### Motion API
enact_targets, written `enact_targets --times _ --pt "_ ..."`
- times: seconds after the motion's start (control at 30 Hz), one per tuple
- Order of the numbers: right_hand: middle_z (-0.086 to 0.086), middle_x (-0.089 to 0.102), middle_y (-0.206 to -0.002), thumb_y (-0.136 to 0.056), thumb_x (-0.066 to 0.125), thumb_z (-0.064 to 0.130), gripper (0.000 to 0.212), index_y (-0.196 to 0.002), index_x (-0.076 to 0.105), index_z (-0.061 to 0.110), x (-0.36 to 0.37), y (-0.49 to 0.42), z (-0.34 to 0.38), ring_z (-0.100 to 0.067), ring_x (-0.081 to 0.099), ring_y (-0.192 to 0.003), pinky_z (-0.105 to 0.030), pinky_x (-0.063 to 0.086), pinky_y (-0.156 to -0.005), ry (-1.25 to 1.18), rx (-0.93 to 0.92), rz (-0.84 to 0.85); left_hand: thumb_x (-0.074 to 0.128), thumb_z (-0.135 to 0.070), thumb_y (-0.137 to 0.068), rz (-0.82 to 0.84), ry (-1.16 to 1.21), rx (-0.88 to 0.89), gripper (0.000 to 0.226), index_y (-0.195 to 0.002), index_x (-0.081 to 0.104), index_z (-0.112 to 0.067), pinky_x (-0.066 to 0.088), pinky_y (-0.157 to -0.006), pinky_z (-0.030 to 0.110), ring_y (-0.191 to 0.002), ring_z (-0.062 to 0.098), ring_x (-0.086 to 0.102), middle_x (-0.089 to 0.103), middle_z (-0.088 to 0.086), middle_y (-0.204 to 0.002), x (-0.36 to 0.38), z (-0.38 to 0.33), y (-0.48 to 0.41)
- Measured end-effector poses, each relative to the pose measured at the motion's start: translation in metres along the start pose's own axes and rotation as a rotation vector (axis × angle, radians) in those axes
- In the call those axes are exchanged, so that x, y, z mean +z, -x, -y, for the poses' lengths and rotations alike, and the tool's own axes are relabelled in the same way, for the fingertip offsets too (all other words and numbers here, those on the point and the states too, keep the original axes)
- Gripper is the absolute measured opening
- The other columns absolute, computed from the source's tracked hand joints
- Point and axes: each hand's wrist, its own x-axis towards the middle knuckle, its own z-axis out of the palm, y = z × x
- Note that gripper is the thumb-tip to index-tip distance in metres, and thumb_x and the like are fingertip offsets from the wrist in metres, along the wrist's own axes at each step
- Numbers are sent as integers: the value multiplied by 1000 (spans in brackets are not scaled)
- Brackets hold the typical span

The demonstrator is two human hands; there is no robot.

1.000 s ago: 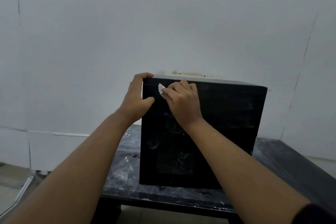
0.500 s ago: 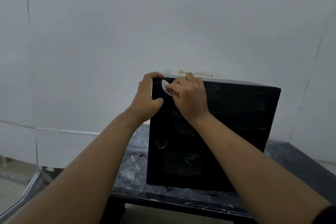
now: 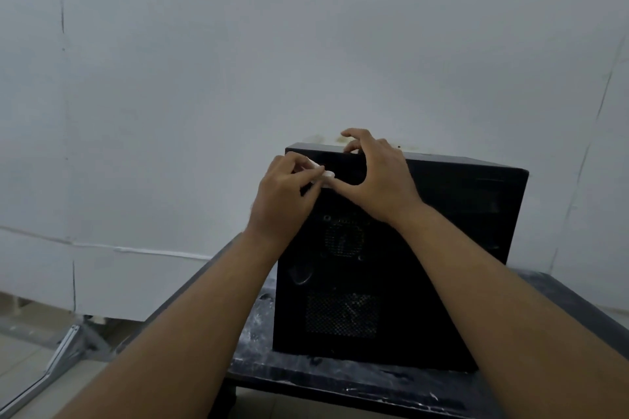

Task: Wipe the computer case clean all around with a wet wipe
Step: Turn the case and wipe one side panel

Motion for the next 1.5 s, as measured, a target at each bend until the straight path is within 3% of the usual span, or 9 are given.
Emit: enact_targets --times 0.13,0.27,0.43,0.57,0.8,0.93,1.13,1.3,1.5 --pt "2 43 -157 -83 60 80 105 -164 26 23 -1 15 -5 -21 39 -147 -48 22 -125 361 -122 149 80 -16 -94 -179 1 -130 5 -96 84 -16 56 -84 32 -92 19 69 75 -1 -98 -8 5 -13" --pt "-4 23 -165 -78 58 86 124 -168 4 19 0 18 -6 -28 21 -154 -56 10 -127 463 -134 265 80 -12 -94 -223 -45 -167 7 -98 85 -16 53 -77 29 -82 17 67 73 -2 -88 -12 13 -9" --pt "-3 24 -161 -75 57 86 125 -167 5 18 6 17 0 -29 21 -152 -60 11 -127 445 -99 268 80 -2 -92 -65 -66 41 7 -93 84 -9 57 -77 34 -85 20 68 71 1 -91 -1 8 8" --pt "-3 25 -160 -74 59 85 125 -166 7 19 7 16 -2 -29 23 -151 -60 10 -127 441 -106 260 78 -8 -92 -164 -30 -63 8 -90 85 -11 56 -78 32 -86 19 69 73 1 -91 -3 7 -20" --pt "-3 28 -158 -74 57 85 122 -165 11 18 11 17 1 -29 26 -149 -60 12 -126 446 -96 230 78 -4 -91 -108 -38 95 11 -91 85 -13 56 -76 31 -83 19 69 76 0 -90 2 5 -10" --pt "-3 28 -157 -74 58 83 120 -164 13 18 9 17 1 -30 26 -149 -61 11 -126 432 -93 240 75 -1 -90 -173 -42 -50 18 -100 84 -13 57 -78 31 -83 18 72 77 1 -89 0 4 -33" --pt "-4 26 -159 -74 60 82 122 -165 11 17 5 15 3 -30 24 -149 -59 8 -126 438 -97 278 85 -7 -90 44 -26 235 5 -87 84 -12 58 -75 40 -84 20 71 77 -1 -92 -4 12 -8" --pt "-5 25 -159 -74 60 80 121 -165 9 17 2 15 3 -31 24 -148 -59 8 -126 443 -95 293 82 -12 -91 -95 16 0 2 -91 84 -11 58 -79 39 -86 19 73 76 1 -92 -17 21 -13" --pt "-6 25 -158 -73 59 79 121 -164 9 16 6 14 3 -32 23 -148 -61 9 -126 443 -96 300 81 -10 -91 64 -28 160 3 -90 84 -11 60 -77 39 -86 18 74 78 0 -94 -24 28 3"
